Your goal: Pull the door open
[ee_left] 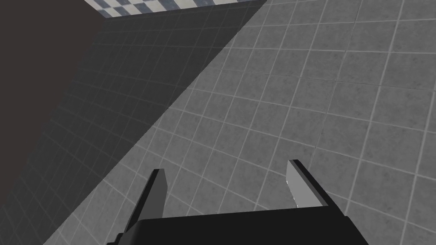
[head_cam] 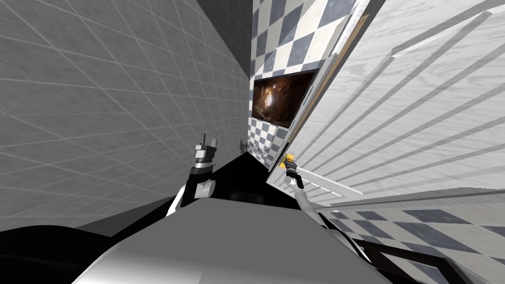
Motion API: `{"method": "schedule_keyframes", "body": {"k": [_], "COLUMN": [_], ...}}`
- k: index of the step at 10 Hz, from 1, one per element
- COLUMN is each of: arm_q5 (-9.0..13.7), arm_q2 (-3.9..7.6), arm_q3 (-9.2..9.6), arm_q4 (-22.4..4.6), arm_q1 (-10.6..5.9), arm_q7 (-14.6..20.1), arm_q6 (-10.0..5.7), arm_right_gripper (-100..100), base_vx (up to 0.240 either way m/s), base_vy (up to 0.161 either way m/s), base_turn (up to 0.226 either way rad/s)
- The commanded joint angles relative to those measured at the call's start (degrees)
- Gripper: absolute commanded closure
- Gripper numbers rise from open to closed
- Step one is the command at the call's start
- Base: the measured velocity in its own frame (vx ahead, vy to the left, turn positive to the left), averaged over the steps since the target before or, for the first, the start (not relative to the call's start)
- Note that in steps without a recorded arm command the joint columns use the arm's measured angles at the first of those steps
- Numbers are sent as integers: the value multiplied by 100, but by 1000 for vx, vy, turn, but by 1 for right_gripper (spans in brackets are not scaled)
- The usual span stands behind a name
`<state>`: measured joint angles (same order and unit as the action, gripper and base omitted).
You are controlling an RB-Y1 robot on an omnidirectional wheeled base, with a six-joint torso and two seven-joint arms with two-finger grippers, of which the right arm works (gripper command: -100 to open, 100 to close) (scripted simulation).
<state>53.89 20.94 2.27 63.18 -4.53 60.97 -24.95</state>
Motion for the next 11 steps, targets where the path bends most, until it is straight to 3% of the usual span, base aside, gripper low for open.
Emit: {"method": "schedule_keyframes", "body": {"k": [1, 3, 5, 11], "arm_q5": [-20, -34, -35, -81], "arm_q2": [69, 152, 159, 472], "arm_q3": [151, 284, 289, 725], "arm_q4": [47, 123, 120, 368], "arm_q1": [45, 96, 97, 289], "arm_q7": [130, 238, 238, 607], "arm_q6": [-2, 3, 9, -47], "arm_right_gripper": [100, 100, 100, 100], "base_vx": [-238, -250, -148, -229], "base_vy": [-54, -44, -38, -51], "base_turn": [118, 115, 44, 125]}}
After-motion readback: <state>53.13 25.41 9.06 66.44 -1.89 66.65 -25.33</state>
